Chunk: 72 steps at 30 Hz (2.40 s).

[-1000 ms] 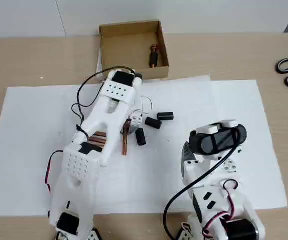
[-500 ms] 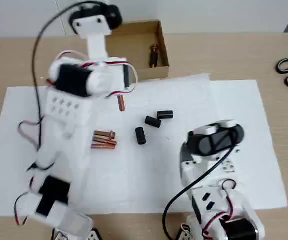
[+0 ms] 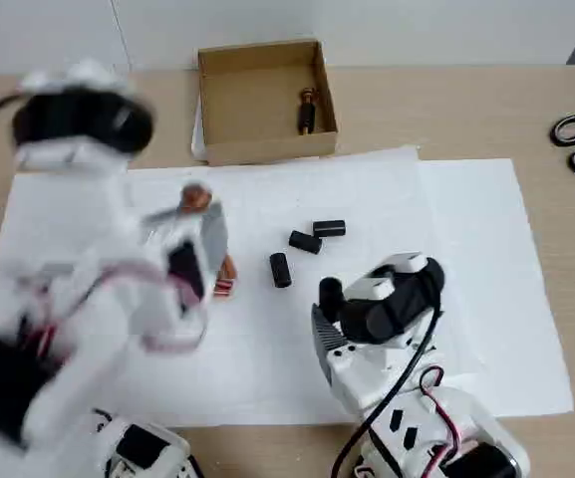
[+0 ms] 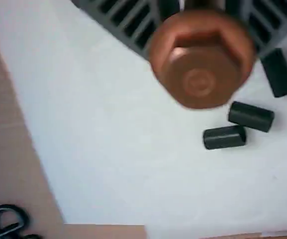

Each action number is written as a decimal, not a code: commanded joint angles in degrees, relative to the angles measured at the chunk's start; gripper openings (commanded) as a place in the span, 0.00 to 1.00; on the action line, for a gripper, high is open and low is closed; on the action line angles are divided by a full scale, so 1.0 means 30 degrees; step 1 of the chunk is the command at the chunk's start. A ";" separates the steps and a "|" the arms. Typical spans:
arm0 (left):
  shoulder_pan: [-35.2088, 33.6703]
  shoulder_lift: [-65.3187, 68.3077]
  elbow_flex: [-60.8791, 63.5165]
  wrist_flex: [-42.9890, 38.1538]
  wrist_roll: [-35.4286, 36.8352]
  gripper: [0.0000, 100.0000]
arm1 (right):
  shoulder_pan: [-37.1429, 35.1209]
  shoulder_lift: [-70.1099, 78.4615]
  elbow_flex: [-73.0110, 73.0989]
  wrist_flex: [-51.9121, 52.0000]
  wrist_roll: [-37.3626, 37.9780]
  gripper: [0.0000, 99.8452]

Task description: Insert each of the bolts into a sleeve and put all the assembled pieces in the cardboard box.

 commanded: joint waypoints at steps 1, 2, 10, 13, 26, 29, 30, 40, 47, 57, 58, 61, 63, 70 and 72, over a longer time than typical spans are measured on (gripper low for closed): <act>0.0117 -0.3604 0.2945 -0.1436 0.0234 0.01 | -0.0630 0.0015 -0.0879 -0.0015 -0.0147 0.00; 0.0117 -0.4484 0.4059 -0.1993 0.0293 0.01 | -0.0747 0.0015 -0.0821 -0.0015 -0.0147 0.00; 0.0264 -1.1106 1.3377 -0.8381 0.0293 0.01 | -0.3502 0.0015 -0.0029 -0.0190 -0.0147 0.00; 0.0293 -1.2454 1.6132 -1.0315 0.0293 0.01 | -0.3883 0.0015 0.0234 -0.0923 -0.0117 0.01; 0.2960 -1.2952 1.8388 -1.2396 0.0264 0.01 | -0.4908 0.0015 0.3429 -0.4147 0.1231 0.00; 0.2989 -1.2952 1.7802 -1.2249 0.0264 0.01 | -0.4908 0.0015 0.3516 -0.4176 0.1231 0.00; 0.2989 -1.2923 1.7568 -1.2249 0.0264 0.01 | -0.4879 0.0015 0.3546 -0.4234 0.1231 0.00; 0.2989 -1.2923 1.6630 -1.0960 -0.0059 0.01 | -0.4645 0.0015 0.3604 -0.4147 0.1231 0.00; 0.2989 -1.2923 1.6571 -1.0227 -0.0059 0.01 | -0.3912 0.0015 0.3575 -0.4264 0.1348 0.00; 0.4103 -1.2894 1.7509 -1.0227 -0.0029 0.01 | -0.4791 0.0015 0.3458 -0.4293 0.1377 0.00; 0.4220 -1.2894 1.7538 -1.0227 -0.0029 0.01 | -0.4821 0.0015 0.3458 -0.4293 0.1495 0.00; 0.4278 -1.2894 1.7861 -1.0227 -0.0029 0.01 | -0.4850 0.0015 0.3399 -0.4293 0.2227 0.00; 0.4278 -1.2894 1.8095 -1.0051 -0.0029 0.01 | -0.4850 0.0015 0.3018 -0.4293 0.2549 0.00; 0.4220 -1.2923 1.7949 -0.9963 -0.1114 0.01 | -0.4821 0.0015 0.2813 -0.4088 0.2637 0.00; 0.3897 -1.2923 1.7538 -0.9963 -0.1231 0.01 | -0.4791 0.0015 0.2842 -0.4088 0.2637 0.00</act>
